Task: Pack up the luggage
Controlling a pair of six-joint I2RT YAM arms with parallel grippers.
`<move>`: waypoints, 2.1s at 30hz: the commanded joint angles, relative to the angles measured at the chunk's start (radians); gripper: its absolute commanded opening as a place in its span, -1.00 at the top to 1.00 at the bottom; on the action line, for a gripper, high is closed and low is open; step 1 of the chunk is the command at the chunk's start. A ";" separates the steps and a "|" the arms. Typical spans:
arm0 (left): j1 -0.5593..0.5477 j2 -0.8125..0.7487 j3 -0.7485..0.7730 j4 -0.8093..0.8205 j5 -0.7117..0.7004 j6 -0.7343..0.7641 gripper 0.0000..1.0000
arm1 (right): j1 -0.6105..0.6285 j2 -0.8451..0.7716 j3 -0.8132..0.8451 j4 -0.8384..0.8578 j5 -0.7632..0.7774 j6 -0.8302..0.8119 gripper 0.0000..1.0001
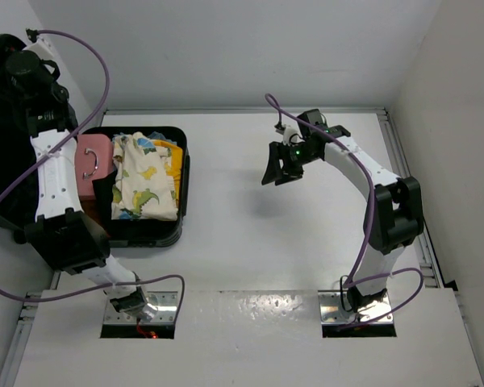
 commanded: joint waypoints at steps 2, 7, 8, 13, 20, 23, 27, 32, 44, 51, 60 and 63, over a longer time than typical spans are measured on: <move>0.040 0.030 0.062 0.024 0.017 -0.014 -0.67 | 0.011 0.003 0.051 0.033 0.002 0.002 -0.14; 0.049 0.070 0.107 0.024 0.026 -0.025 -0.41 | 0.013 0.007 0.051 0.036 0.007 0.003 -0.14; 0.049 0.070 0.107 0.012 0.036 -0.025 -0.27 | 0.013 0.007 0.050 0.036 0.007 0.007 -0.14; -0.006 0.070 0.107 0.001 0.037 -0.037 0.75 | 0.014 0.001 0.045 0.034 0.012 -0.007 -0.14; -0.324 0.016 -0.012 -0.034 0.001 -0.066 0.93 | 0.011 -0.011 0.031 0.036 0.010 -0.015 -0.14; -0.475 -0.019 -0.077 -0.051 -0.014 -0.116 0.39 | 0.013 -0.019 0.024 0.039 0.010 -0.015 -0.14; -0.854 -0.019 -0.125 -0.128 -0.063 -0.241 -0.98 | 0.013 -0.028 0.008 0.033 0.010 -0.024 -0.17; -1.172 0.117 0.011 -0.281 -0.092 -0.467 -0.98 | 0.013 -0.020 0.010 0.031 0.001 -0.024 -0.17; -0.807 0.065 0.428 -0.683 -0.079 -1.024 -0.96 | -0.003 -0.048 0.013 0.033 0.007 -0.036 -0.14; -0.242 -0.126 0.173 -0.965 0.348 -1.174 -0.77 | 0.039 -0.014 0.050 0.060 0.005 -0.058 -0.07; 0.185 -0.183 -0.039 -1.057 0.745 -0.913 -0.44 | 0.057 0.009 0.062 0.094 -0.005 -0.055 -0.04; 0.291 -0.137 -0.083 -1.067 0.806 -0.835 -0.33 | 0.056 0.009 0.056 0.099 -0.008 -0.061 -0.04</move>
